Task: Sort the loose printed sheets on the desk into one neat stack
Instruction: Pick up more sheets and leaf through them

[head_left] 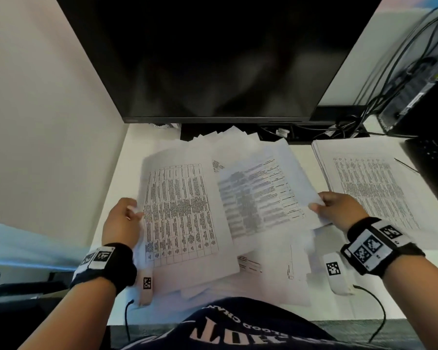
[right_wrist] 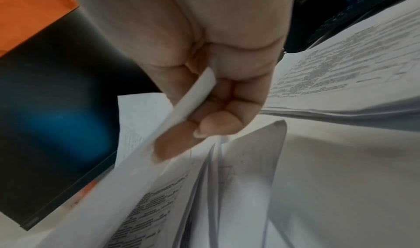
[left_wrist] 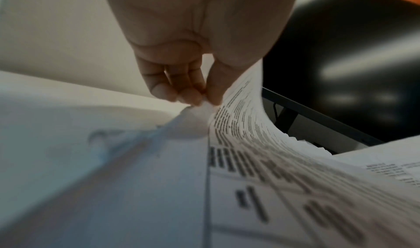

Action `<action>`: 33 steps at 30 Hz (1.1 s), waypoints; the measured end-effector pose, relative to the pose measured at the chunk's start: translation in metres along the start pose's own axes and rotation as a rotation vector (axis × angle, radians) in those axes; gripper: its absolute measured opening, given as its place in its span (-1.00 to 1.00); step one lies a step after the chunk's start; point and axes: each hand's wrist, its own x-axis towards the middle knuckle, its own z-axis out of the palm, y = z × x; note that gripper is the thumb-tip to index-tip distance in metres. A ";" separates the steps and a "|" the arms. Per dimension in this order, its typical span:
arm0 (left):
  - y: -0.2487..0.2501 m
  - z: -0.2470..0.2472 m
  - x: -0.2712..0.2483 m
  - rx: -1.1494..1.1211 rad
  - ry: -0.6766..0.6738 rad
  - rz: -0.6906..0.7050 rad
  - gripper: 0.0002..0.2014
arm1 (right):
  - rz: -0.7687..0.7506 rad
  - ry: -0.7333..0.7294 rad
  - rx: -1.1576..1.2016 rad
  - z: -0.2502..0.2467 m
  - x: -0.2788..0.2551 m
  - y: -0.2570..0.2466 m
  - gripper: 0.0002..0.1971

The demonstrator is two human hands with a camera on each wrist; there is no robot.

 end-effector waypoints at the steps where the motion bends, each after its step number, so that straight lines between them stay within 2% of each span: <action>1: 0.001 -0.001 0.002 0.019 -0.044 0.029 -0.73 | -0.007 -0.018 -0.003 -0.002 -0.002 0.000 -0.94; 3: 0.000 -0.002 0.007 0.093 -0.116 0.068 -0.68 | -0.024 -0.049 -0.016 -0.005 -0.006 0.000 -0.88; 5: 0.000 -0.003 0.010 0.160 -0.110 0.103 -0.73 | -0.035 -0.087 -0.005 -0.006 -0.010 0.001 -0.90; 9: 0.006 -0.010 0.006 -0.015 -0.026 0.082 -0.83 | -0.044 -0.101 0.016 -0.007 -0.015 0.002 -0.96; 12: 0.029 -0.021 -0.007 -0.275 -0.010 0.103 -0.85 | -0.008 -0.018 -0.001 -0.014 -0.013 0.006 -0.94; 14: 0.044 -0.030 -0.015 -0.294 -0.061 0.153 -0.83 | 0.011 0.080 -0.005 -0.020 -0.011 0.010 -0.89; 16: 0.056 -0.035 -0.020 -0.225 -0.154 0.217 -0.88 | -0.024 0.107 -0.005 -0.024 -0.011 0.010 -0.87; 19: 0.071 -0.033 -0.031 -0.051 -0.307 0.378 -0.91 | -0.112 0.055 0.033 -0.024 -0.016 -0.002 -0.81; 21: 0.081 -0.024 -0.037 -0.003 -0.352 0.505 -0.97 | -0.191 0.019 0.074 -0.021 -0.020 -0.015 -0.78; 23: 0.087 -0.014 -0.041 -0.005 -0.372 0.589 -0.91 | -0.278 -0.013 0.050 -0.017 -0.024 -0.029 -0.76; 26: 0.093 -0.004 -0.046 -0.059 -0.401 0.658 -0.89 | -0.393 -0.144 0.026 -0.010 -0.032 -0.053 -0.71; 30: 0.106 -0.005 -0.058 -0.114 -0.416 0.596 -0.87 | -0.514 -0.293 -0.051 -0.004 -0.042 -0.082 -0.74; 32: 0.108 -0.008 -0.060 -0.156 -0.377 0.533 -0.89 | -0.519 -0.342 0.050 -0.005 -0.044 -0.094 -0.83; 33: 0.108 -0.012 -0.062 -0.184 -0.360 0.506 -0.89 | -0.497 -0.353 0.151 -0.005 -0.040 -0.097 -0.70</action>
